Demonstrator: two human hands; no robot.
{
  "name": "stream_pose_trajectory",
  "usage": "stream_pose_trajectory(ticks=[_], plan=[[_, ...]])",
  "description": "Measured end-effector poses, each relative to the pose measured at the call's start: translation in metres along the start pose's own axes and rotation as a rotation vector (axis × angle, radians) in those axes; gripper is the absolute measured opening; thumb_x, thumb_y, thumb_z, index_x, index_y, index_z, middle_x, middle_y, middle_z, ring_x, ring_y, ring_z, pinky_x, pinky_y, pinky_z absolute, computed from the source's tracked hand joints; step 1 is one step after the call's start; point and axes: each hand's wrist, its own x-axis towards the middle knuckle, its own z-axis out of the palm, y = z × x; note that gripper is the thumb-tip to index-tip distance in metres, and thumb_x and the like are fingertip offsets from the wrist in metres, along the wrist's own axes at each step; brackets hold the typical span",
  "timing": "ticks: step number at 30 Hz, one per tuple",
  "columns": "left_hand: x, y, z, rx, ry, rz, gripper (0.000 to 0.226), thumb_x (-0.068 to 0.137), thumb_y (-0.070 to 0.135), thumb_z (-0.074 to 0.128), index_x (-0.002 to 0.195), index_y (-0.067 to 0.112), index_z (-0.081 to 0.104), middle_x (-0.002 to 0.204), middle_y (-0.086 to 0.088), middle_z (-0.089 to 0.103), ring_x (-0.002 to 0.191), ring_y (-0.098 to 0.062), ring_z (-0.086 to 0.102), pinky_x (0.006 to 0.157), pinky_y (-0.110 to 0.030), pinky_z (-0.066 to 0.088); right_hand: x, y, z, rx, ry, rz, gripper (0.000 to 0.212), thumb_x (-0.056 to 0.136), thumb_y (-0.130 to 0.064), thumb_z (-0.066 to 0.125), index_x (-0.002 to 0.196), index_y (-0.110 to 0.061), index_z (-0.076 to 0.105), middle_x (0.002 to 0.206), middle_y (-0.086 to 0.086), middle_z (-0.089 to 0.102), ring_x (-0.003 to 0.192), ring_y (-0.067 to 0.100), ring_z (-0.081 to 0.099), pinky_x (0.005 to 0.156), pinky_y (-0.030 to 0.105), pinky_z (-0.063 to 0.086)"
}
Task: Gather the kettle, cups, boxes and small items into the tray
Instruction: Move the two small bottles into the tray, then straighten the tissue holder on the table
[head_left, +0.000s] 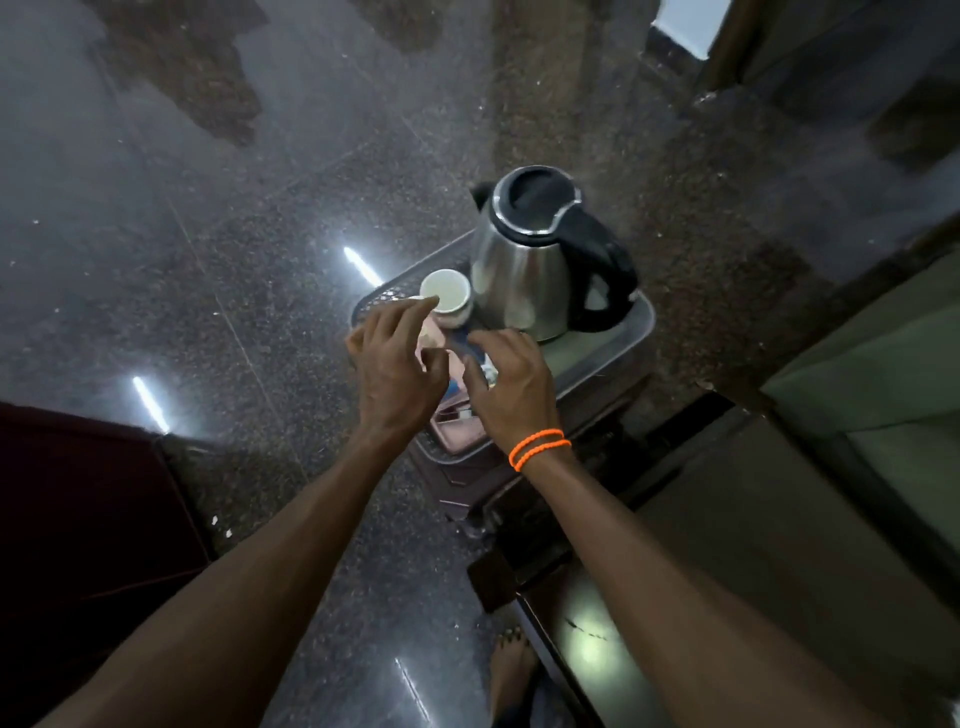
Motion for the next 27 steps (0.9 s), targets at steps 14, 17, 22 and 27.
stream_pose_trajectory(ticks=[14, 17, 22, 27], plan=[[-0.170, 0.282, 0.117, -0.218, -0.607, 0.805, 0.047, 0.077, 0.022, 0.064, 0.124, 0.017, 0.067, 0.115, -0.005, 0.065, 0.106, -0.034, 0.059, 0.087, -0.044, 0.047, -0.316, 0.152, -0.223, -0.289, 0.303, 0.648, 0.005, 0.084, -0.013, 0.069, 0.090, -0.013, 0.069, 0.090, 0.010, 0.066, 0.088, 0.037, 0.062, 0.084, 0.043, 0.048], [-0.237, 0.345, 0.134, -0.291, -0.801, 1.004, 0.052, 0.077, 0.024, 0.058, 0.127, 0.015, 0.067, 0.115, -0.006, 0.066, 0.104, -0.032, 0.061, 0.088, -0.044, 0.053, -0.406, 0.166, -0.259, -0.310, 0.332, 0.825, 0.018, 0.082, -0.016, 0.068, 0.100, -0.015, 0.073, 0.098, 0.007, 0.070, 0.096, 0.032, 0.064, 0.086, 0.040, 0.054], [-0.352, 0.414, 0.151, -0.322, -1.069, 1.079, 0.052, 0.078, 0.023, 0.057, 0.129, 0.015, 0.066, 0.116, -0.005, 0.065, 0.107, -0.029, 0.063, 0.092, -0.039, 0.054, -0.522, 0.173, -0.290, -0.315, 0.442, 1.065, 0.028, 0.079, -0.013, 0.070, 0.106, -0.015, 0.074, 0.100, 0.007, 0.072, 0.096, 0.033, 0.065, 0.085, 0.038, 0.056], [-0.448, 0.448, 0.170, -0.321, -1.426, 1.086, 0.066, 0.074, 0.036, 0.048, 0.138, 0.024, 0.058, 0.127, 0.001, 0.064, 0.112, -0.024, 0.064, 0.099, -0.037, 0.054, -0.602, 0.178, -0.306, -0.263, 0.815, 1.358, 0.018, 0.077, 0.000, 0.077, 0.093, -0.007, 0.079, 0.091, 0.012, 0.076, 0.088, 0.037, 0.070, 0.085, 0.044, 0.058]])
